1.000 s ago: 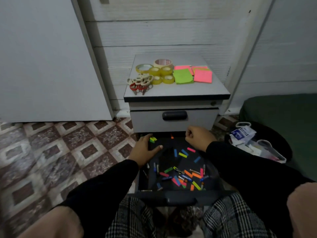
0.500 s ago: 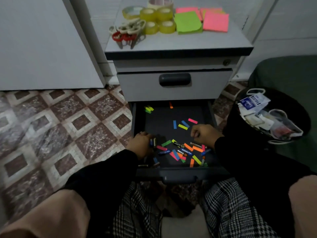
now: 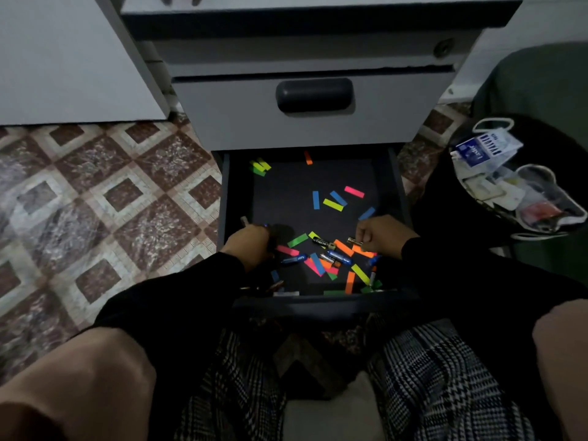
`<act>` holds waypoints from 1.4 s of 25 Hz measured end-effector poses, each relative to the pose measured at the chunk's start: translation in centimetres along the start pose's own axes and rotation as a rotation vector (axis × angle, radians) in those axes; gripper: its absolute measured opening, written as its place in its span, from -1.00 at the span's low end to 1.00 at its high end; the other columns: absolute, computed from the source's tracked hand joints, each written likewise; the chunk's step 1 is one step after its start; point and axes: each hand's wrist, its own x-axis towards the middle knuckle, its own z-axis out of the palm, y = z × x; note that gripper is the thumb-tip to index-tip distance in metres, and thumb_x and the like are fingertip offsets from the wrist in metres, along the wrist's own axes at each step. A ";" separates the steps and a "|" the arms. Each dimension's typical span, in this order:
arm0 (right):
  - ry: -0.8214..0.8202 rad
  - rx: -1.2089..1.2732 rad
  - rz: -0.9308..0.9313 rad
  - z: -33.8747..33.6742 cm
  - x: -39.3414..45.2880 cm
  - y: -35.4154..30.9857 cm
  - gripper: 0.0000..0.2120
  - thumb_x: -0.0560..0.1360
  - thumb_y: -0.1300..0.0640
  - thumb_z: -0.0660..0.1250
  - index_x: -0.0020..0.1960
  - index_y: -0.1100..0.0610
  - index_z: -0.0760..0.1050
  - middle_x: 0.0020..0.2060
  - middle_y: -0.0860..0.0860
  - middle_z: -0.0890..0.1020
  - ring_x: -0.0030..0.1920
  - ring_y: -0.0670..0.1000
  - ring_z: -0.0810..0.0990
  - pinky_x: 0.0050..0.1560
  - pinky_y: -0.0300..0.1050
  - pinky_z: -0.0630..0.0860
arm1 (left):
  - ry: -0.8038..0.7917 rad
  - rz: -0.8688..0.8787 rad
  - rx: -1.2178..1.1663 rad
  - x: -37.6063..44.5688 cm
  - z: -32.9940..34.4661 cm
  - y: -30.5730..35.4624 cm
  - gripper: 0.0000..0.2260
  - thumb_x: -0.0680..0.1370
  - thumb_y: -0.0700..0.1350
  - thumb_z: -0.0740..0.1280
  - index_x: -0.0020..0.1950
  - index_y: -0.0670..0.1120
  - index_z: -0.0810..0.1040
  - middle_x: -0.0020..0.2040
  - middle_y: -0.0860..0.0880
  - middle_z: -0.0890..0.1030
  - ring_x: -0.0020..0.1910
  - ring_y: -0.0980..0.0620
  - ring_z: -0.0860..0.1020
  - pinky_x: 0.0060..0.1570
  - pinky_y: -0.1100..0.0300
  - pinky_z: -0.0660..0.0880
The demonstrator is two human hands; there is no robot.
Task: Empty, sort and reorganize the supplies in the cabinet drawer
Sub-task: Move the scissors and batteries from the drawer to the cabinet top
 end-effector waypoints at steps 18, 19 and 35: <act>-0.023 -0.146 -0.131 4.4 1.3 -3.0 -0.81 0.48 0.23 0.35 0.04 0.20 0.40 0.05 0.14 0.57 0.07 0.13 0.56 -0.02 -0.09 0.44 | -0.024 0.040 0.193 1.4 2.2 2.5 -0.75 0.61 -0.12 0.16 0.24 -0.14 0.48 0.18 -0.15 0.55 0.14 -0.12 0.55 0.03 0.07 0.48; -0.017 -0.140 -0.123 4.4 1.3 -3.0 -0.85 0.48 0.24 0.34 -0.03 0.18 0.37 0.03 0.15 0.57 0.05 0.14 0.57 -0.03 -0.06 0.46 | -0.027 0.030 0.165 1.4 2.2 2.3 -0.75 0.61 -0.10 0.17 0.23 -0.14 0.49 0.18 -0.15 0.55 0.14 -0.12 0.55 0.02 0.07 0.47; 0.228 0.172 -0.080 2.3 4.0 -2.5 -0.88 0.47 0.30 0.32 0.00 0.27 0.52 -0.10 0.07 0.50 -0.12 0.03 0.49 -0.08 -0.15 0.42 | 0.130 -0.272 -0.336 3.4 2.5 0.9 -0.77 0.54 -0.08 0.32 -0.01 -0.26 0.57 0.00 -0.22 0.63 0.00 -0.17 0.60 -0.15 0.17 0.42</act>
